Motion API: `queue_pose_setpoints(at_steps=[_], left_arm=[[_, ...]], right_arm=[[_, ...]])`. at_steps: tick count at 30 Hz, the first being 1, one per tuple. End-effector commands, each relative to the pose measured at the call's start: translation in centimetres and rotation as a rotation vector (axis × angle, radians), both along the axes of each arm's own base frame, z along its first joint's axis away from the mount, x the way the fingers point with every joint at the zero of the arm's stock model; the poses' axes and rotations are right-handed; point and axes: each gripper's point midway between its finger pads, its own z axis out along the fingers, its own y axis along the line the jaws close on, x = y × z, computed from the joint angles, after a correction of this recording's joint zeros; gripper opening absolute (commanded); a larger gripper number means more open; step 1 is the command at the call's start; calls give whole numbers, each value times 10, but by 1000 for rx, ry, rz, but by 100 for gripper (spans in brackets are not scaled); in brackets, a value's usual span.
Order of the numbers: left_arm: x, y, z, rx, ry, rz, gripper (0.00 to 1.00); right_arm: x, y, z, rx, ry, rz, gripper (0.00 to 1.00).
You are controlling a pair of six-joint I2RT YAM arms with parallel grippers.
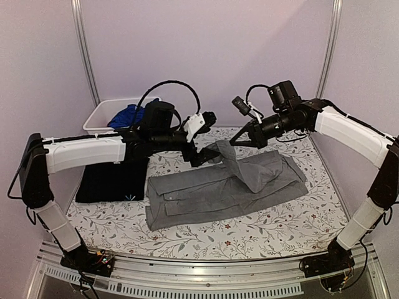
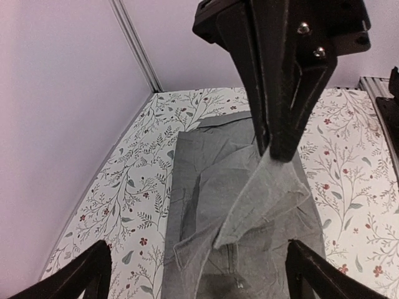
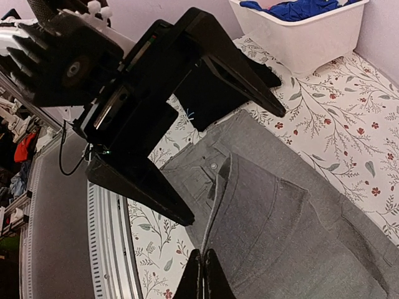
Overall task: Fold and stack the mixed laundry pile
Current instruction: Adjust the rectangle-folded T-shirt at the center of the board.
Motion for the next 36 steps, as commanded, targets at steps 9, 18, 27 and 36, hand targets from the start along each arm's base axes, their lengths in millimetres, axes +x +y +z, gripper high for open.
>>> queue_pose_setpoints(at_steps=[9,18,27,36], left_arm=[[-12,-36,5,96,5,-113,0],[-49,-39,45,82,30,-148,0],[-45,-72,64,1,365,-47,0],[-85,-127,41,38,505,-153,0]], right_arm=[[-33,-6,26,66,-8,87,0],[9,-46,62,177,-25,-129,56],[95,-137,5,65,107,-619,61],[117,-141,-113,-150,363,-585,43]])
